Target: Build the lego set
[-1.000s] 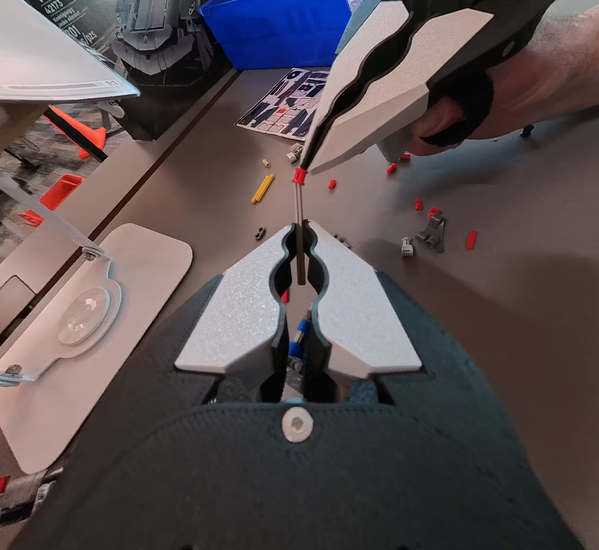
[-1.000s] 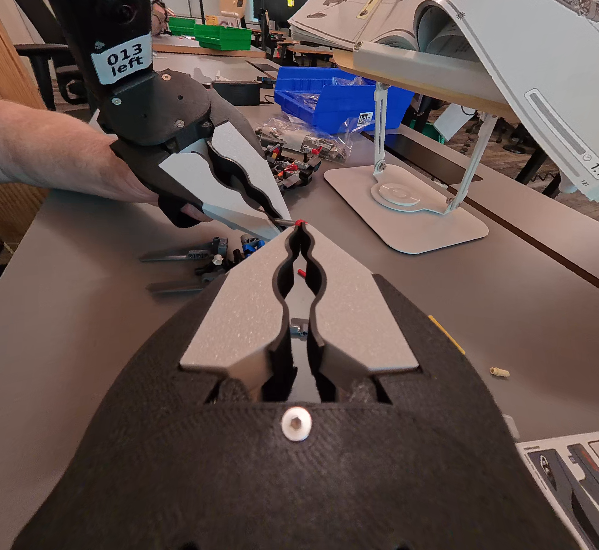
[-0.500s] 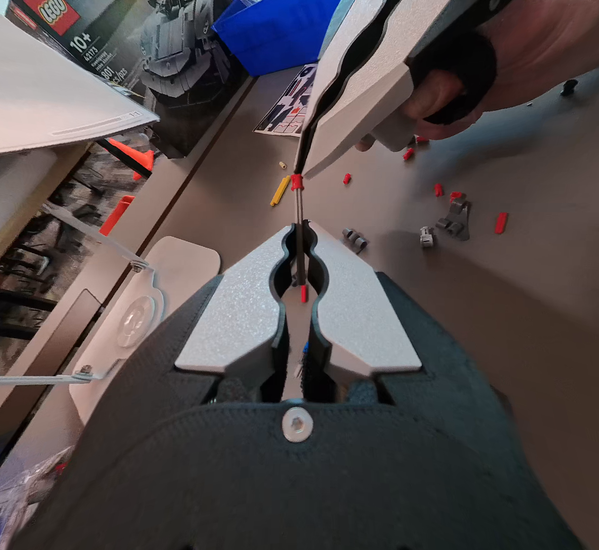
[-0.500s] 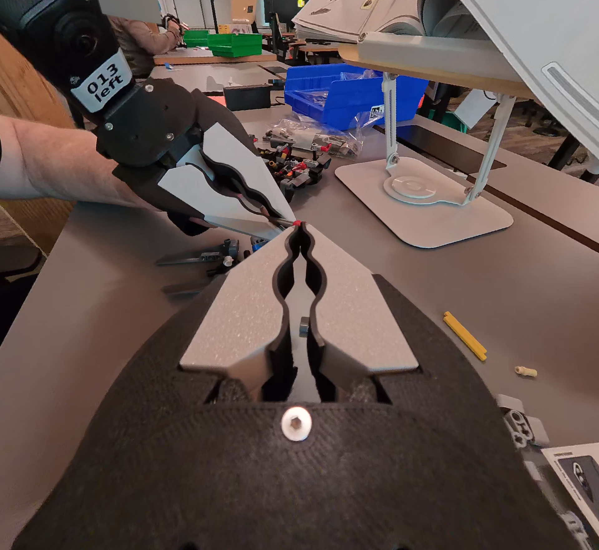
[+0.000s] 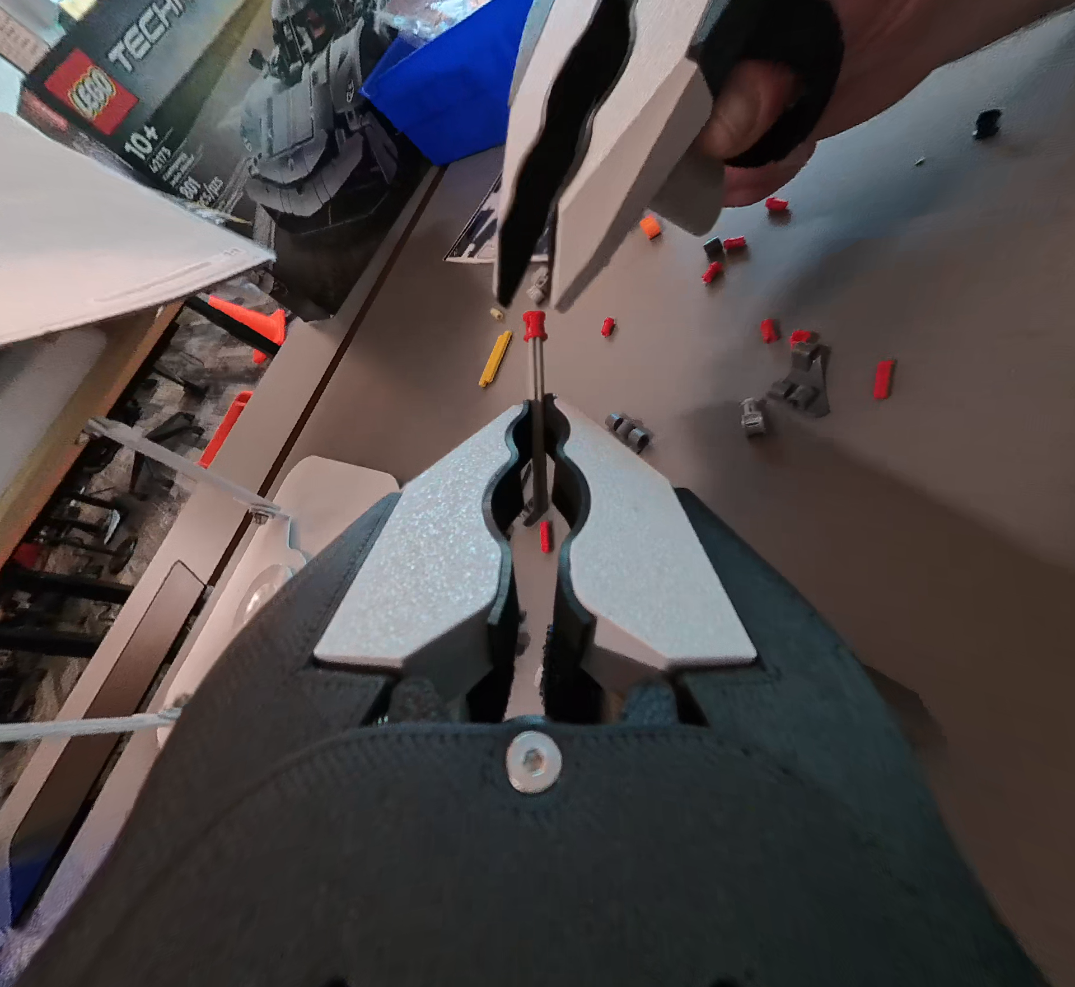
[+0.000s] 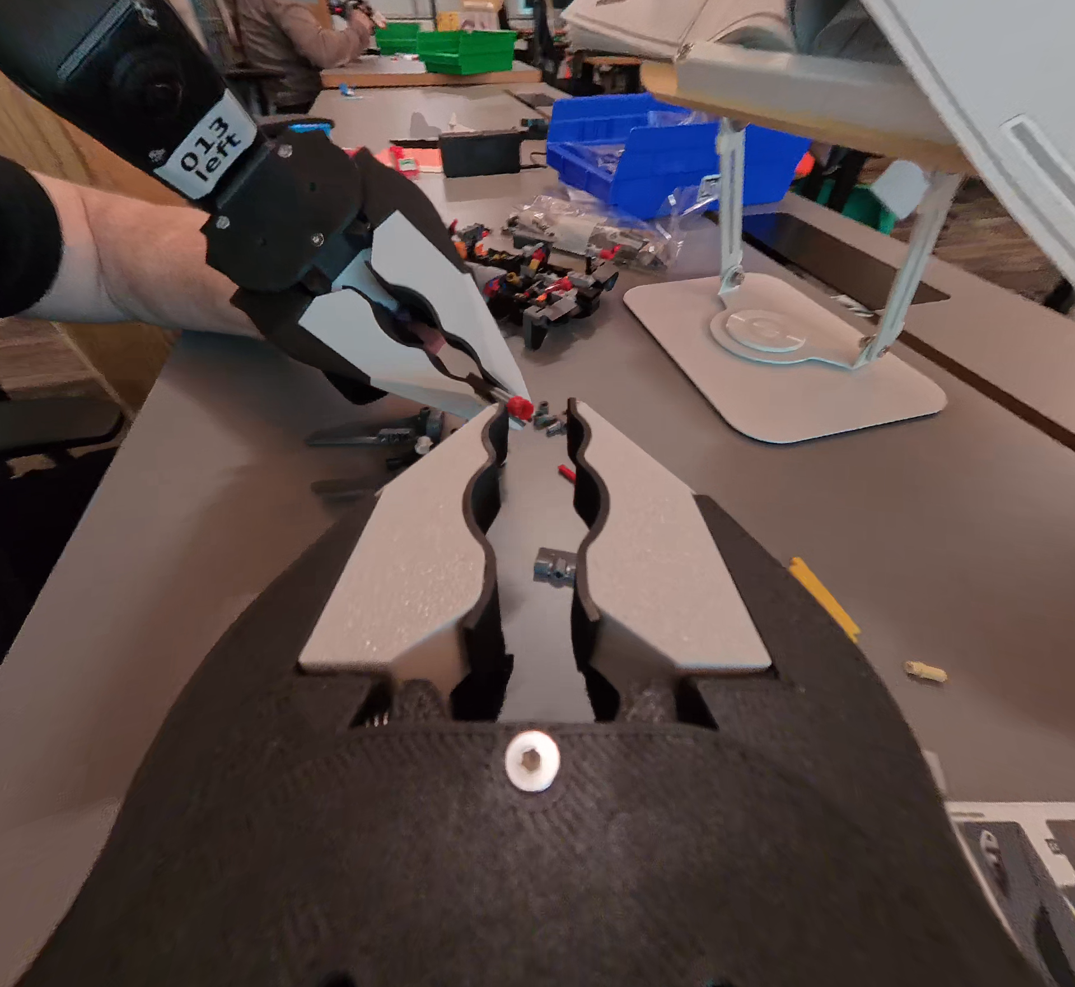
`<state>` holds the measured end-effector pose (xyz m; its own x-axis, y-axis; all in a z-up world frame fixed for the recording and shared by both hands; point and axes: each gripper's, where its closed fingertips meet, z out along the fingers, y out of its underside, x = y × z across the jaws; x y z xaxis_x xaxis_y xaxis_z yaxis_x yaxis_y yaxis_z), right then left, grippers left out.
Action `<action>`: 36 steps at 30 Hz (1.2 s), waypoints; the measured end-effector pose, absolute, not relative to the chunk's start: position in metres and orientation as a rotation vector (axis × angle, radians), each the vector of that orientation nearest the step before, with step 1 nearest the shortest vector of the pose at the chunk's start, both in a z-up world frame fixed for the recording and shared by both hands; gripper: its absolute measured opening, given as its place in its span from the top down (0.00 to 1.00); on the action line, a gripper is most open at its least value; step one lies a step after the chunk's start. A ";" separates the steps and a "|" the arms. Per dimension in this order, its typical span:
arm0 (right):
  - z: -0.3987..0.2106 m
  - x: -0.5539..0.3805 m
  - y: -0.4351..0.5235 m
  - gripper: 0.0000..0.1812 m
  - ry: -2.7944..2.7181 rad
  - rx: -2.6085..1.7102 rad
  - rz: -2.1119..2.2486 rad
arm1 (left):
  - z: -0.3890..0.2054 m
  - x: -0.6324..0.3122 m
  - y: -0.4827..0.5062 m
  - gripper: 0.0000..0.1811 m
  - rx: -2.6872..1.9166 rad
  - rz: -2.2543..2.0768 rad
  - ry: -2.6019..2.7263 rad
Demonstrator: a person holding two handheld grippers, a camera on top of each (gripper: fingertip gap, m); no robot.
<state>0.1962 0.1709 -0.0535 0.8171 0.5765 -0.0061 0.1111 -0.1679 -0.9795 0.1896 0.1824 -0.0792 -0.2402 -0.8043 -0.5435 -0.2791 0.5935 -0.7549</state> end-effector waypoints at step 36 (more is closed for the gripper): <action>-0.066 0.170 0.149 0.99 -0.768 -1.775 0.523 | -0.079 0.179 0.165 1.00 -0.525 -0.302 1.835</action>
<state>0.1704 0.1487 -0.0658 0.6948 0.7190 0.0198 0.2449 -0.2105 -0.9464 0.1792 0.1652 -0.0789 -0.2541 -0.4955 -0.8306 -0.2029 0.8670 -0.4551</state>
